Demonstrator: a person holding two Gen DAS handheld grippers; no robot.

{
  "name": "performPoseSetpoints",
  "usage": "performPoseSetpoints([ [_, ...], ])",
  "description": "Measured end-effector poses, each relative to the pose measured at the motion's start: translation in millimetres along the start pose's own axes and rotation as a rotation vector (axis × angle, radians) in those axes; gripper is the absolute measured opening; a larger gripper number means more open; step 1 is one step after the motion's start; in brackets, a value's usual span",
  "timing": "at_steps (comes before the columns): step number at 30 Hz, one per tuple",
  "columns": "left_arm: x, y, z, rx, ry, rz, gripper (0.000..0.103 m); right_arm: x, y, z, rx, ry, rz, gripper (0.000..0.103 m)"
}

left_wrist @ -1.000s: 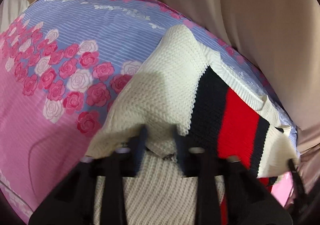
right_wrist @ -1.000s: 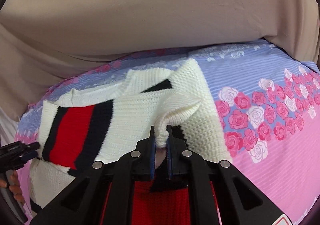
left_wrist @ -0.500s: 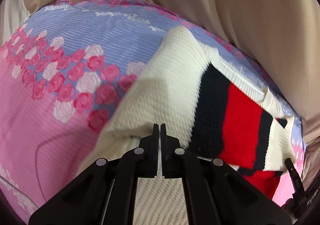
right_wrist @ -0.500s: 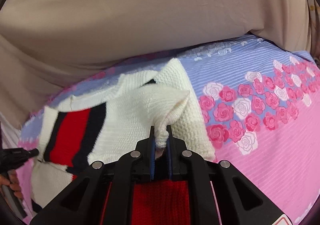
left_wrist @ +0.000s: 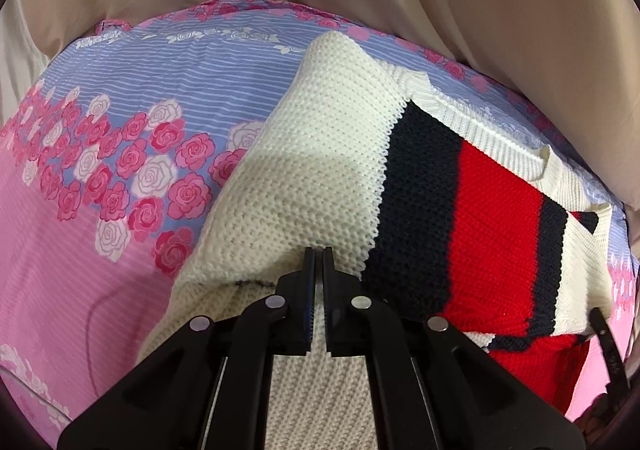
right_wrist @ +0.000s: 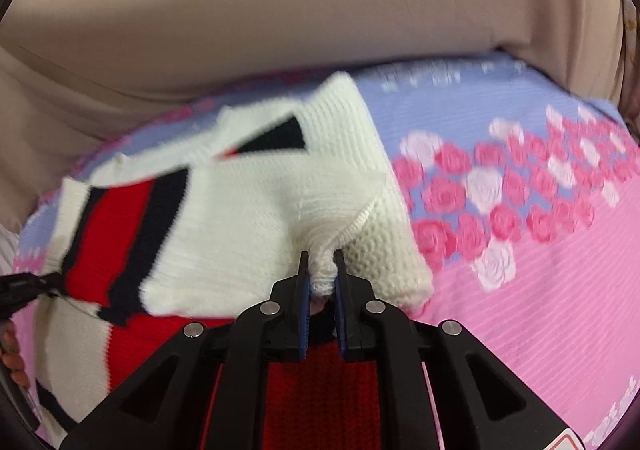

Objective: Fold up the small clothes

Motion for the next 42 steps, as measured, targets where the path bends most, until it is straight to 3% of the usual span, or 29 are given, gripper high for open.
performPoseSetpoints([
  [3,-2,0,-3,0.004,-0.003,0.000,0.003,-17,5,4,-0.002,-0.048,0.021,0.015],
  [9,-29,8,-14,0.009,-0.004,-0.036,0.005,-39,7,-4,-0.034,-0.054,-0.015,0.017],
  [11,-42,15,-24,0.028,-0.005,-0.053,0.012,-62,8,-8,-0.042,-0.078,-0.018,0.019],
  [13,-61,28,-40,0.044,-0.007,-0.066,0.033,-90,8,-18,-0.052,-0.092,-0.016,0.032],
  [14,-72,37,-50,0.055,-0.009,-0.070,0.038,-102,7,-25,-0.052,-0.089,-0.013,0.034],
  [16,-91,56,-72,0.072,0.000,-0.065,0.052,-127,4,-46,-0.059,-0.057,0.000,0.042],
  [18,-108,76,-99,0.080,0.028,-0.058,0.058,-148,-1,-71,-0.083,-0.004,0.007,0.044],
  [22,-132,104,-153,0.067,0.108,-0.032,0.061,-192,-15,-137,-0.109,0.147,0.027,0.048],
  [26,-147,116,-198,-0.019,0.186,-0.076,0.062,-219,-27,-193,-0.068,0.262,0.037,0.049],
  [32,-161,97,-220,-0.013,0.134,-0.087,0.071,-230,-15,-228,0.008,0.294,0.119,0.049],
  [35,-160,89,-219,-0.022,0.119,-0.094,0.069,-224,-7,-225,0.028,0.265,0.138,0.050],
  [36,-160,86,-217,-0.024,0.120,-0.111,0.054,-221,-6,-223,0.037,0.254,0.142,0.050],
  [37,-159,83,-214,-0.028,0.125,-0.140,0.031,-218,-6,-220,0.053,0.245,0.145,0.050],
  [39,-158,79,-211,-0.050,0.150,-0.190,0.016,-213,-6,-214,0.076,0.232,0.150,0.047],
  [41,-166,76,-205,-0.061,0.132,-0.205,0.013,-209,-6,-209,0.093,0.229,0.155,0.020],
  [42,-173,73,-202,-0.053,0.116,-0.216,0.012,-207,-6,-207,0.101,0.236,0.162,0.011],
])
Point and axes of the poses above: each gripper's, at about its wrist camera, not at the fingertips, and x roughly the way its jaws point, y to its left, z to its top, the point moved 3 cm from there along x, roughly the way its jaws point, and after that the axes turned 11 degrees about -y, right-handed, at the moved point
